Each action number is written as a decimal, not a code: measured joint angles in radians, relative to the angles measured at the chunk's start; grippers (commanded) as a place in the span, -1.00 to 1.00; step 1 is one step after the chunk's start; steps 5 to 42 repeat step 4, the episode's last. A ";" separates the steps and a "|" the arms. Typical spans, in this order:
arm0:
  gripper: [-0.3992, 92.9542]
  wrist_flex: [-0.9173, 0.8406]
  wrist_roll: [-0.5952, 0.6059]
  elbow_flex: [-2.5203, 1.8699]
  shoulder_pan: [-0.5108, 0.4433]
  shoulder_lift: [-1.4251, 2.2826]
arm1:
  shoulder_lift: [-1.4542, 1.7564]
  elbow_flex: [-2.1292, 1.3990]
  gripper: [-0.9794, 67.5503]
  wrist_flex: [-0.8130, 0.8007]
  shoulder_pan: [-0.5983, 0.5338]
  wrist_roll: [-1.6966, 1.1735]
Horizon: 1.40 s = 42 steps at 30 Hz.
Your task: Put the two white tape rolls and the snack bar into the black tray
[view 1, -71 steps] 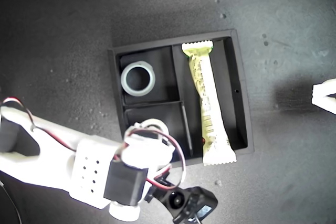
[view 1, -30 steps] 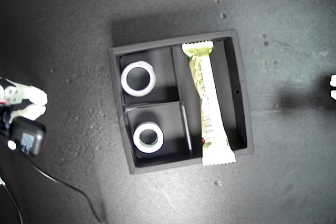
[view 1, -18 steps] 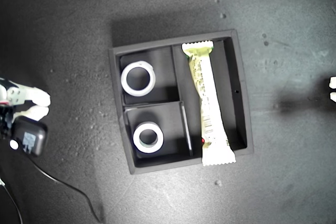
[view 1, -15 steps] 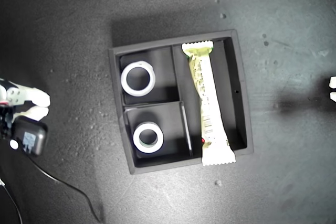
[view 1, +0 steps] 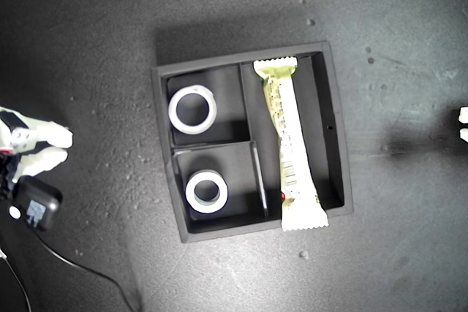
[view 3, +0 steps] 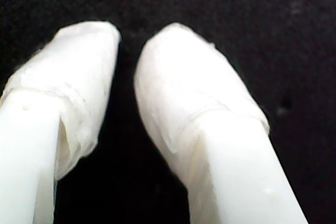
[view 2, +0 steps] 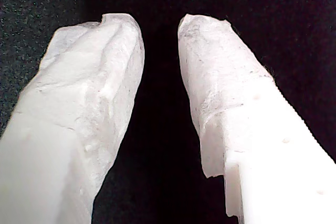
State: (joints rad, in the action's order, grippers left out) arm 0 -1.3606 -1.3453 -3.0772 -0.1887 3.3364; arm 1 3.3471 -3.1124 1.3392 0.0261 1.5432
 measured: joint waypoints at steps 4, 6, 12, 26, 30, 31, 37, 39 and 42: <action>-0.93 0.000 0.000 0.000 0.000 0.000 | 0.000 0.000 -0.84 0.000 0.000 0.000; -0.93 0.000 0.000 0.000 0.000 0.000 | 0.000 0.000 -0.84 0.000 0.000 0.000; -0.93 0.000 0.000 0.000 0.000 0.000 | 0.000 0.000 -0.84 0.000 0.000 0.000; -0.93 0.000 0.000 0.000 0.000 0.000 | 0.000 0.000 -0.84 0.000 0.000 0.000; -0.93 0.000 0.000 0.000 0.000 0.000 | 0.000 0.000 -0.84 0.000 0.000 0.000; -0.93 0.000 0.000 0.000 0.000 0.000 | 0.000 0.000 -0.84 0.000 0.000 0.000; -0.93 0.000 0.000 0.000 0.000 0.000 | 0.000 0.000 -0.84 0.000 0.000 0.000; -0.93 0.000 0.000 0.000 0.000 0.000 | 0.000 0.000 -0.84 0.000 0.000 0.000; -0.93 0.000 0.000 0.000 0.000 0.000 | 0.000 0.000 -0.84 0.000 0.000 0.000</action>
